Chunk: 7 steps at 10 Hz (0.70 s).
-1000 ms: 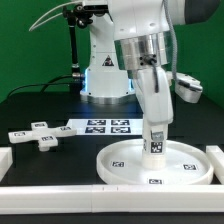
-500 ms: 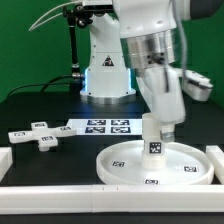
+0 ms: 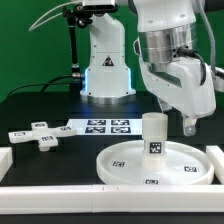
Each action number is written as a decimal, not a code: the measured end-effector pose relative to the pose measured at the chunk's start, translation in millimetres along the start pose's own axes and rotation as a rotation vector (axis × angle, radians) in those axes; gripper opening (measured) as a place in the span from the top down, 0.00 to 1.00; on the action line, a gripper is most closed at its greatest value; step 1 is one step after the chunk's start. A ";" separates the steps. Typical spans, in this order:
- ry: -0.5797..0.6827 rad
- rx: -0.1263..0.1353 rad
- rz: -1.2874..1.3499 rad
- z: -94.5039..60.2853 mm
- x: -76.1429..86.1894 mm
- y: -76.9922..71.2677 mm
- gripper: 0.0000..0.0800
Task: Assemble round table
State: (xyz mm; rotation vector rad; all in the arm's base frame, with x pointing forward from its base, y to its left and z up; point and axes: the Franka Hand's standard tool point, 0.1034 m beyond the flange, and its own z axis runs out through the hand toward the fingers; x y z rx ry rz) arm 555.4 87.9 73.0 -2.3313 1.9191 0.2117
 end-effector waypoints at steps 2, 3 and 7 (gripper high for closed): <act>0.000 -0.002 -0.006 0.4 -1.1 0.2 0.19; 0.004 -0.055 -0.106 0.5 -5.6 3.2 0.19; -0.009 -0.051 -0.119 5.0 -19.1 8.7 0.19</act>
Offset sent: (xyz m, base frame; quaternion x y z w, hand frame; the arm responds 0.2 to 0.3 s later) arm 0.0016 0.0059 0.0026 -0.0759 0.0135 -0.1691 0.9826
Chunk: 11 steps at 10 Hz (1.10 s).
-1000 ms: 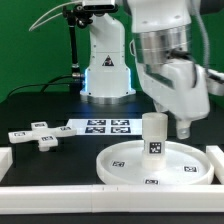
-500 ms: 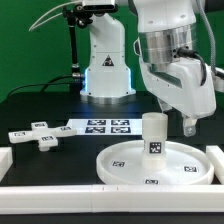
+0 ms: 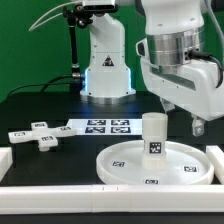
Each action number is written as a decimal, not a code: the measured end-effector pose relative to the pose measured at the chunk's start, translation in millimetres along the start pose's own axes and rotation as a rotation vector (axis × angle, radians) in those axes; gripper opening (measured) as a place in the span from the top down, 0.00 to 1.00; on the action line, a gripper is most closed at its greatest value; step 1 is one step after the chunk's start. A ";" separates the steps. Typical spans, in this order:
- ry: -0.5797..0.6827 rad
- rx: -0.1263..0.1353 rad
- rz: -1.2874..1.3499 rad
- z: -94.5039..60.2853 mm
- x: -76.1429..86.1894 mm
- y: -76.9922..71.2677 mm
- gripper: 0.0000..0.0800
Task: Assemble round table
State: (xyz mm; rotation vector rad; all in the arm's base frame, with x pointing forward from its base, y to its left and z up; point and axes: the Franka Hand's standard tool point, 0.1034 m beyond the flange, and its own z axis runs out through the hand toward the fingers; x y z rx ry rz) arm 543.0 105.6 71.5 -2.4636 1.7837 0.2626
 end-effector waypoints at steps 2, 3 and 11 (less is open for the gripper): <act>-0.001 -0.012 -0.033 -4.4 -18.1 21.0 0.19; -0.001 -0.013 -0.051 -4.2 -18.0 22.1 0.19; 0.026 -0.099 -0.794 6.3 14.1 34.2 0.19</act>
Offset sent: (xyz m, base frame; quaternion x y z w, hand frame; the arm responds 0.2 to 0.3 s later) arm 0.0000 0.0000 0.0000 0.0000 0.0000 0.0000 1.0000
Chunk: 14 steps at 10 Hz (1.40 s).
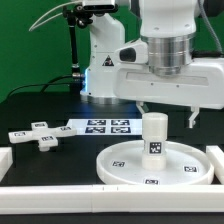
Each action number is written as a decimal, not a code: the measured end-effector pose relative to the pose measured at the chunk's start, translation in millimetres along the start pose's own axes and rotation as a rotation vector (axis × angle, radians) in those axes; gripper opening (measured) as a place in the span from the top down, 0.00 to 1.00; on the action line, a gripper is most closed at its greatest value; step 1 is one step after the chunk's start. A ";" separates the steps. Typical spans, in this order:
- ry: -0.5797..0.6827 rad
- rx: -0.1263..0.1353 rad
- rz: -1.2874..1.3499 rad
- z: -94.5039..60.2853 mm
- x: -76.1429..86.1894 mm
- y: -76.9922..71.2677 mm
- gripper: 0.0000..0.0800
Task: Assemble round table
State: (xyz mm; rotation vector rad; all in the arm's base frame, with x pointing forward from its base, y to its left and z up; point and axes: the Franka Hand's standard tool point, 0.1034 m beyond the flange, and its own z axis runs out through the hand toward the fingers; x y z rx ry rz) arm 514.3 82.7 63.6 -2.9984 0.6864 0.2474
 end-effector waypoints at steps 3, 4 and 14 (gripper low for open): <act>-0.001 -0.001 -0.190 1.1 0.2 1.7 0.19; 0.006 -0.007 -0.359 5.0 2.5 11.9 0.19; 0.002 -0.009 -0.581 2.4 23.3 86.0 0.19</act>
Offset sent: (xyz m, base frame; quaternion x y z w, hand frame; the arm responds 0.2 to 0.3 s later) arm -0.0150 -0.0330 -0.0166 -0.0371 0.0289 -0.3297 0.9429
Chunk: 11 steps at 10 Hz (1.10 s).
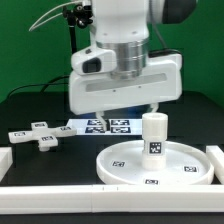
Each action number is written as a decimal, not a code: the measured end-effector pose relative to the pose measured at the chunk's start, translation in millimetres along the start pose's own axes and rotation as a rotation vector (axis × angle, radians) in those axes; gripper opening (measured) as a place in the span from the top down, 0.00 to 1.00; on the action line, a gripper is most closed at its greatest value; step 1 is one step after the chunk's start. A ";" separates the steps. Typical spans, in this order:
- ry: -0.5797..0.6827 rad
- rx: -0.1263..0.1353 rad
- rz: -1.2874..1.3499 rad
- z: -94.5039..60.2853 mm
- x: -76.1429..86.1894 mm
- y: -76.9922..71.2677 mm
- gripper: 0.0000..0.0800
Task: Assemble round table
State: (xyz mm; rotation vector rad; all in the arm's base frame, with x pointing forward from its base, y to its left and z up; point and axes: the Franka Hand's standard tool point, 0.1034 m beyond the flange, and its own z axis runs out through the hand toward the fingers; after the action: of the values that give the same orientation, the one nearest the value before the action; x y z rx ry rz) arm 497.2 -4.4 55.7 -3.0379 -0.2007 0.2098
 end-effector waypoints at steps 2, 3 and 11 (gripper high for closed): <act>0.009 -0.010 0.019 -3.6 -14.6 31.3 0.19; 0.015 -0.013 0.018 -8.7 -17.9 48.8 0.19; 0.057 -0.014 0.134 -22.6 -30.9 97.8 0.19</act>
Offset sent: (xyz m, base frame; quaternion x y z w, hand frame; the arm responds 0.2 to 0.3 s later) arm 0.0040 -0.0527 0.0296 0.0024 0.0280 -0.0482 0.9984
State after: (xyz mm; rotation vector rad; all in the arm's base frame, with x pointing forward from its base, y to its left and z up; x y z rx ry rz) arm 482.3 -107.0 72.5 -3.0684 0.0057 0.1317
